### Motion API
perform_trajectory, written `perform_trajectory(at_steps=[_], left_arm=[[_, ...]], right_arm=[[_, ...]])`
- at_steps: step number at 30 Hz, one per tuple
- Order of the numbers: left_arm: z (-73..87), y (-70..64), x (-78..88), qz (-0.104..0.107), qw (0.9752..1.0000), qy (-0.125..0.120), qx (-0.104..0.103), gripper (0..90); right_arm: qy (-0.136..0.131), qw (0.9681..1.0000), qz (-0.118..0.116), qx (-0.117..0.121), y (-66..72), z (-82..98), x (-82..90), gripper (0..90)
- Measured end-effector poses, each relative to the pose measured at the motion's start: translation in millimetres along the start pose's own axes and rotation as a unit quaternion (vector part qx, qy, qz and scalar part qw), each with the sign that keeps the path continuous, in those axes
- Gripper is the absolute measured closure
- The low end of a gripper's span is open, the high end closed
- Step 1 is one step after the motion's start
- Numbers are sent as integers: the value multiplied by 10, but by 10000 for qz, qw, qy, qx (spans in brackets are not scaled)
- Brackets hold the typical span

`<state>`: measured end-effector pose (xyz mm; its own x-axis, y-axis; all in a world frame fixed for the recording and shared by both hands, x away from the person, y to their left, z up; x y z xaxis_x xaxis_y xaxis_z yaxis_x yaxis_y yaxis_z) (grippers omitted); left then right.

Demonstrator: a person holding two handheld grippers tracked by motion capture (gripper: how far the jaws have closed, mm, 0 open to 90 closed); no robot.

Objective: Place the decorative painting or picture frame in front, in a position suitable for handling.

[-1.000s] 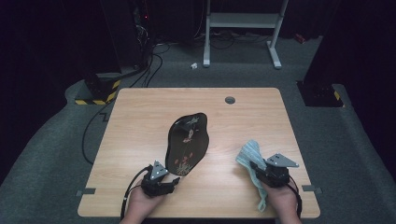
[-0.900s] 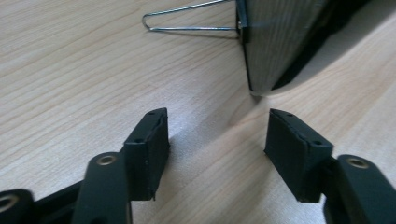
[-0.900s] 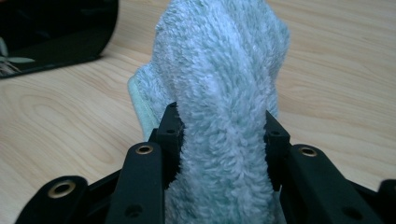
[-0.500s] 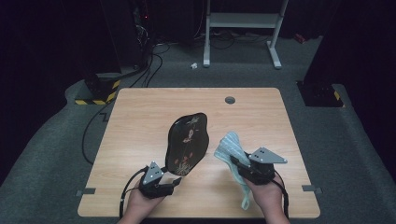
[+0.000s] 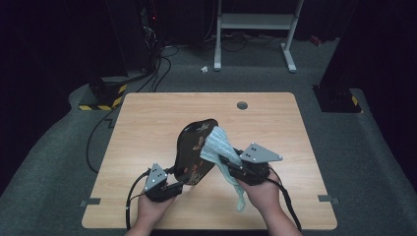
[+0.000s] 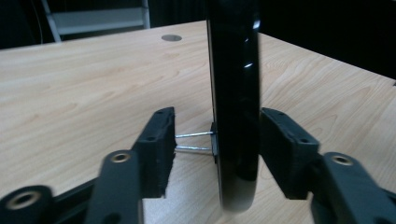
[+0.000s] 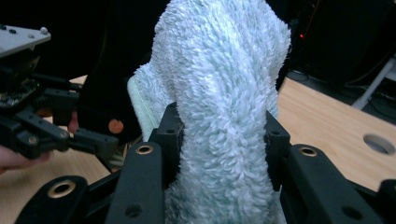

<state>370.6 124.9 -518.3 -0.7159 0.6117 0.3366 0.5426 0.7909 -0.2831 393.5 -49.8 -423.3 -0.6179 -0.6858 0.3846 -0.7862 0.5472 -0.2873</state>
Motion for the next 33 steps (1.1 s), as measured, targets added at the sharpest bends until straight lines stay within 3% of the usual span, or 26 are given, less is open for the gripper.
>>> perform_trajectory(at_steps=[4, 8, 11, 22, 29, 33], left_arm=[[-7, -2, -20, 42, 10000, -29, 55, 541], [13, 4, -47, 39, 10000, -14, -12, 700], [21, -8, -55, 84, 9999, -30, -83, 765], [25, -19, -61, 38, 10000, -68, -45, 781], [25, -19, -62, 35, 10000, -65, -26, 781], [24, -14, -64, 65, 10000, -58, 34, 782]], right_arm=[[28, 9999, -40, 111, 18, -94, -98, 618], [218, 9996, -70, 170, 36, -167, -267, 618], [276, 9994, -81, 197, 47, -187, -311, 618], [323, 9982, -274, 419, 204, -302, -426, 623], [18, 9967, -644, 495, 499, -439, -387, 628], [31, 9969, -600, 507, 479, -443, -396, 629]])
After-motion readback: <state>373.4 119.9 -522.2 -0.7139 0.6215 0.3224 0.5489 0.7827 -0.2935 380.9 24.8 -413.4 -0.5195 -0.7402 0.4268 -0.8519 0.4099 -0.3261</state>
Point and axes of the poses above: each handheld gripper's, and its own axes: x roughly backward along the jaws, z roughly out of its underside, y roughly to its left, the point moved 9 cm from there along -x, roughly forward along the jaws, and after that the axes turned 14 degrees about x, right-handed, at the moved point
